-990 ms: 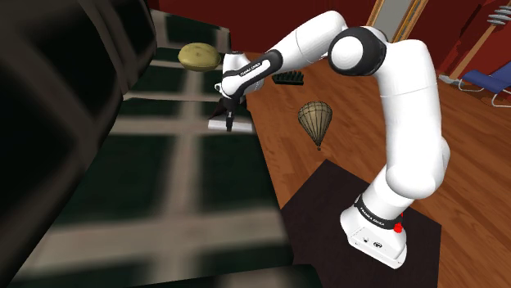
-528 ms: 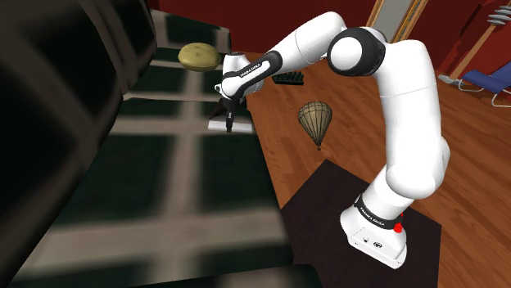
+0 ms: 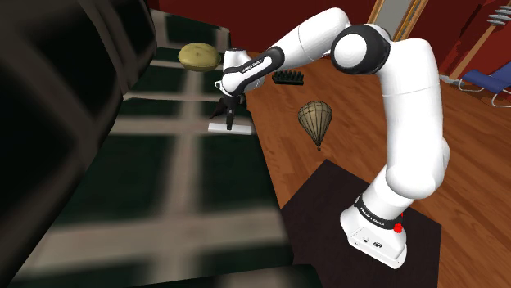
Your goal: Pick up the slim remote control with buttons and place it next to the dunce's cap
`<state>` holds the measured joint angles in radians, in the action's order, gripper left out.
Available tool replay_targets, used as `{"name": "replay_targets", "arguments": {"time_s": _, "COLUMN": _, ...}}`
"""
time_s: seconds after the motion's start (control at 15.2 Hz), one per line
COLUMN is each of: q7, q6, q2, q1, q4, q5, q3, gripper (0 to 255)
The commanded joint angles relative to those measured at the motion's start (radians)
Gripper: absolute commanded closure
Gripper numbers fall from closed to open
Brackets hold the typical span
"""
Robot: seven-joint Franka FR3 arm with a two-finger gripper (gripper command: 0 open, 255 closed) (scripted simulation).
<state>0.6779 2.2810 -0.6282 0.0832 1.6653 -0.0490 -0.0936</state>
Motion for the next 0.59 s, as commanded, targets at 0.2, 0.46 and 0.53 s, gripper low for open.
{"name": "replay_targets", "arguments": {"time_s": 0.2, "q7": 0.004, "q6": -0.065, "q2": 0.046, "q1": 0.003, "q4": -0.019, "q5": 0.005, "q3": -0.003, "gripper": 0}}
{"name": "replay_targets", "arguments": {"time_s": 0.46, "q7": 0.004, "q6": -0.065, "q2": 0.046, "q1": 0.003, "q4": -0.019, "q5": 0.005, "q3": -0.003, "gripper": 0}}
{"name": "replay_targets", "arguments": {"time_s": 0.53, "q7": 0.004, "q6": -0.065, "q2": 0.046, "q1": 0.003, "q4": -0.019, "q5": 0.005, "q3": -0.003, "gripper": 0}}
